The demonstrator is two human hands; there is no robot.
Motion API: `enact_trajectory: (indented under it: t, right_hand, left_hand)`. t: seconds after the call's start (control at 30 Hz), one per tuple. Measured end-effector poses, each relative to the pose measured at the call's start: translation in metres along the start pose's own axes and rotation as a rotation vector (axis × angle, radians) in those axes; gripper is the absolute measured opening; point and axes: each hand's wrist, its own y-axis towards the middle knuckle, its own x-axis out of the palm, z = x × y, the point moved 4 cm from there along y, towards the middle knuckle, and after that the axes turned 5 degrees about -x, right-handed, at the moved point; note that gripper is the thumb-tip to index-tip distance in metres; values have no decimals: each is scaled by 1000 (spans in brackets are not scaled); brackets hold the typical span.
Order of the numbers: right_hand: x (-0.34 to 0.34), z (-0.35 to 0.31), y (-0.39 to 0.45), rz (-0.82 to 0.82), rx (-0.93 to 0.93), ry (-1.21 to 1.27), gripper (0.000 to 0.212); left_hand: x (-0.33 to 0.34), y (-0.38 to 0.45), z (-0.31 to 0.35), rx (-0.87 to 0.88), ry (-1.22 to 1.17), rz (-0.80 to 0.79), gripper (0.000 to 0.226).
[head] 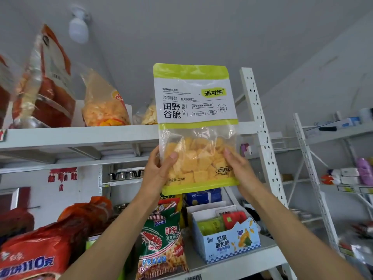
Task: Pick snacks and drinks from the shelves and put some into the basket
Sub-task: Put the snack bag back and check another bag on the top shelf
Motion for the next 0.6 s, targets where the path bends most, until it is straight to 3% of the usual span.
enact_trajectory:
  t: [0.1, 0.27, 0.37, 0.43, 0.53, 0.6]
  right_hand:
    - [-2, -2, -1, 25, -27, 14, 40]
    - [-9, -8, -1, 40, -23, 17, 51]
    - [-8, -14, 1, 94, -45, -166, 70]
    - [-9, -23, 1, 244, -127, -306, 80]
    - [-6, -46, -16, 460, -386, -463, 63]
    - [7, -61, -31, 488, -572, -621, 45]
  left_hand:
    - [-4, 1, -1, -18, 74, -83, 103]
    - [-8, 4, -6, -103, 92, -177, 104]
    - [-2, 3, 2, -80, 92, -42, 81]
    - [4, 1, 7, -49, 66, 58, 75]
    - [15, 2, 10, -51, -15, 150, 74]
    - [21, 4, 13, -46, -42, 205, 61]
